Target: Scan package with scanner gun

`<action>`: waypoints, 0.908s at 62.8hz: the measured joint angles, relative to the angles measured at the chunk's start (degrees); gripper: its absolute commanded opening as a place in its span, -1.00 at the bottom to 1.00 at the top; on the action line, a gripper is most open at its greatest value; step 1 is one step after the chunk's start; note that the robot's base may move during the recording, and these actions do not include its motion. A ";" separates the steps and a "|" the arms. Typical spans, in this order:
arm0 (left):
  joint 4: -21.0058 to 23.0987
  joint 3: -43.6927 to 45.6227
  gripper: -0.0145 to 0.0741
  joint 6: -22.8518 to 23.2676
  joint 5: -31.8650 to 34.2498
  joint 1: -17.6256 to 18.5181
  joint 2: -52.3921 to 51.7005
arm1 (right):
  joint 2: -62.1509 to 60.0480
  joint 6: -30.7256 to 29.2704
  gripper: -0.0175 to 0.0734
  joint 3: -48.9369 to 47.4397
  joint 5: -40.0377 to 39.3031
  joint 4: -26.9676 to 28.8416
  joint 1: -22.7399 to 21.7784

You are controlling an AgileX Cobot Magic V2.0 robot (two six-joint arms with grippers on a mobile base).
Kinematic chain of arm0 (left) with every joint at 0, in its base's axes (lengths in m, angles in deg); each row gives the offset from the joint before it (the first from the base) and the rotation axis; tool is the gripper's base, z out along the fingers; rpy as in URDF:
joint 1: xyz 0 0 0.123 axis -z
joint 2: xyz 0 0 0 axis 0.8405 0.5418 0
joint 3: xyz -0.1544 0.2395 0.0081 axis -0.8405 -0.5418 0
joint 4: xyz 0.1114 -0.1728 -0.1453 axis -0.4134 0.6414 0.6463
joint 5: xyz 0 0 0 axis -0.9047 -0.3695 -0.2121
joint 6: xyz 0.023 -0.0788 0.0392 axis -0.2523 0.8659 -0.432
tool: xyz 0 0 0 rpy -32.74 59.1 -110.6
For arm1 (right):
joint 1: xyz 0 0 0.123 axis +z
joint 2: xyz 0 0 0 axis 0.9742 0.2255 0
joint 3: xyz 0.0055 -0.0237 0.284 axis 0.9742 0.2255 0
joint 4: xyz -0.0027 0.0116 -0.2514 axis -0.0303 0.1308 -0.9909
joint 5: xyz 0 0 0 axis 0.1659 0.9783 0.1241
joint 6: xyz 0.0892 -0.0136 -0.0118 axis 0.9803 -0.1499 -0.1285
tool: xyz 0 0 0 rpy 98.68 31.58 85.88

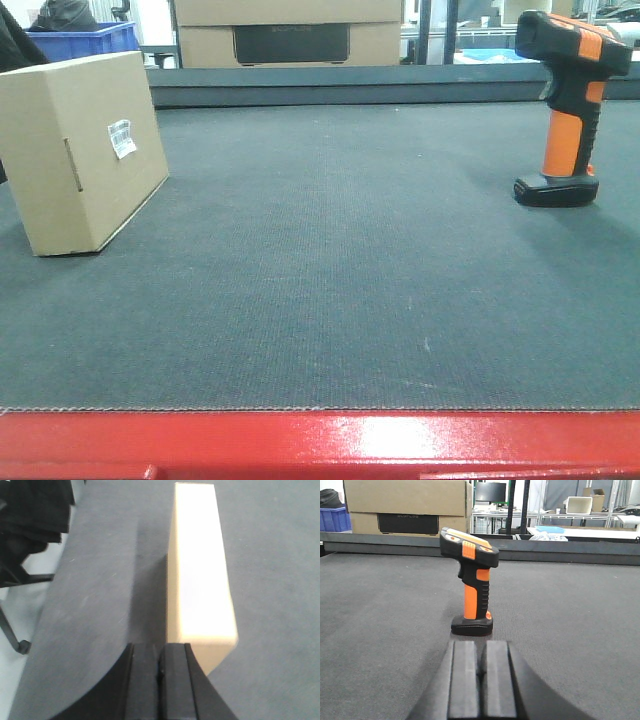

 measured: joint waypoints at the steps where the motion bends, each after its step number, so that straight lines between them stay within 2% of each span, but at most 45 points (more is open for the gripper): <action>1: 0.00 1.43 -0.92 0.00 -0.59 0.56 1.31 | 0.00 0.00 -0.97 0.00 0.00 0.00 0.00; 9: -2.18 9.23 -0.92 4.05 -3.27 4.11 8.64 | 0.00 0.00 -0.97 0.00 0.00 0.00 0.00; 14: -3.11 13.22 -0.92 6.68 -4.57 5.10 12.50 | 0.00 0.00 -0.97 0.00 0.00 0.00 0.00; 28: -3.56 18.48 -0.91 7.87 -5.19 5.73 19.46 | 0.00 0.00 -0.97 0.00 0.00 0.00 0.00; 32: -3.58 18.48 -0.76 7.98 -5.32 5.73 20.48 | 0.00 0.00 -0.97 0.00 0.00 0.00 0.00; 35: -3.80 18.48 -0.57 7.98 -5.32 5.73 21.14 | 0.00 0.00 -0.97 0.00 0.00 0.00 0.00; 41: -3.99 18.48 -0.06 7.98 -5.32 5.73 21.96 | 0.00 0.00 -0.97 0.00 0.00 0.00 0.00; 47: -3.99 18.61 0.34 7.98 -5.32 5.73 22.88 | 0.00 0.00 -0.97 0.00 0.00 0.00 0.00; 52: -3.99 18.61 0.55 7.98 -5.32 5.73 23.89 | 0.00 0.00 -0.97 0.00 0.00 0.00 0.00; 57: -3.99 18.61 0.65 8.05 -5.19 5.73 24.84 | 0.00 0.00 -0.97 0.00 0.00 0.00 0.00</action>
